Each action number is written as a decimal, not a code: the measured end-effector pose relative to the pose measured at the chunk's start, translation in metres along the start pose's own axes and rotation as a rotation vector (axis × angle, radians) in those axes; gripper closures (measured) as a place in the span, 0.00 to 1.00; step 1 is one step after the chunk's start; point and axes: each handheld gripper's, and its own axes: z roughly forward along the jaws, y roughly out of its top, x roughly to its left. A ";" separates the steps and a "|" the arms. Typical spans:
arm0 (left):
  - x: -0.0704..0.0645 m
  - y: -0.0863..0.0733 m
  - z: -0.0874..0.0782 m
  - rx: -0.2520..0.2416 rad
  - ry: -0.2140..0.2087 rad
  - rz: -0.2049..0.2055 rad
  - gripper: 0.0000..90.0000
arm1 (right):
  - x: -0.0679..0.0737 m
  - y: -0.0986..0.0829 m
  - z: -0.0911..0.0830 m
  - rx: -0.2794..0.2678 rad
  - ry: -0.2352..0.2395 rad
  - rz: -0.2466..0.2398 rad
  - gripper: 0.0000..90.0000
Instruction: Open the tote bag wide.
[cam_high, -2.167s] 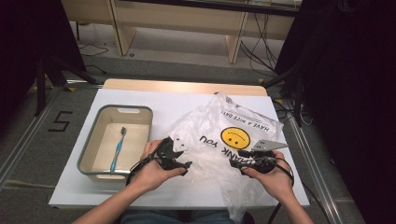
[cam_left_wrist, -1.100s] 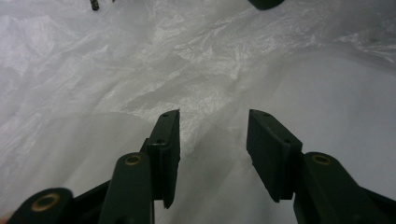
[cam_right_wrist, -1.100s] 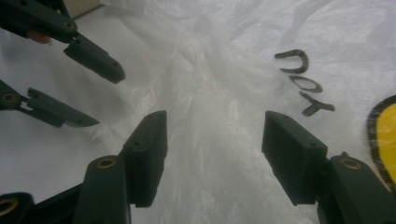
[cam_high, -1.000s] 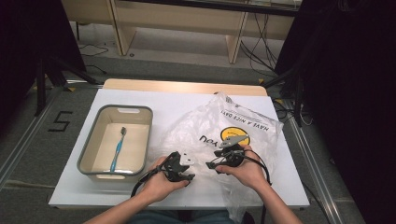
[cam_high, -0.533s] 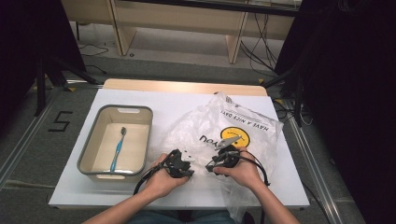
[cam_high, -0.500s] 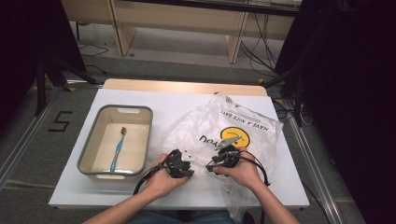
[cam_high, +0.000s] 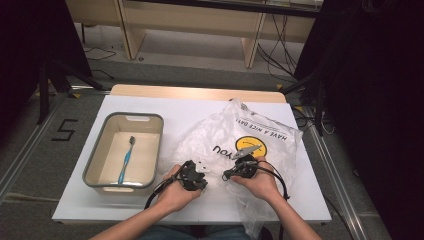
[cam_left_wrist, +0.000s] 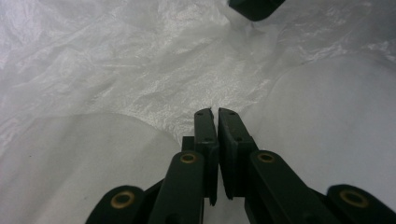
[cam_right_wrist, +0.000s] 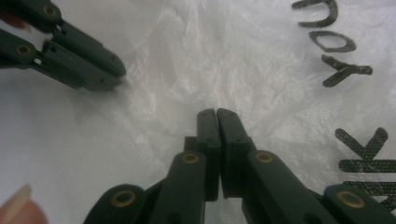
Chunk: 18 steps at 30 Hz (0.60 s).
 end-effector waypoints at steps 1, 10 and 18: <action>0.000 0.000 0.000 0.002 0.001 0.004 0.97 | 0.000 0.001 -0.002 -0.009 -0.004 0.011 1.00; -0.002 0.000 0.000 0.002 0.009 0.002 0.99 | -0.004 0.003 -0.017 -0.093 -0.048 0.032 1.00; -0.005 0.001 0.001 0.005 0.029 0.009 0.99 | -0.005 0.013 -0.045 -0.230 -0.122 0.041 1.00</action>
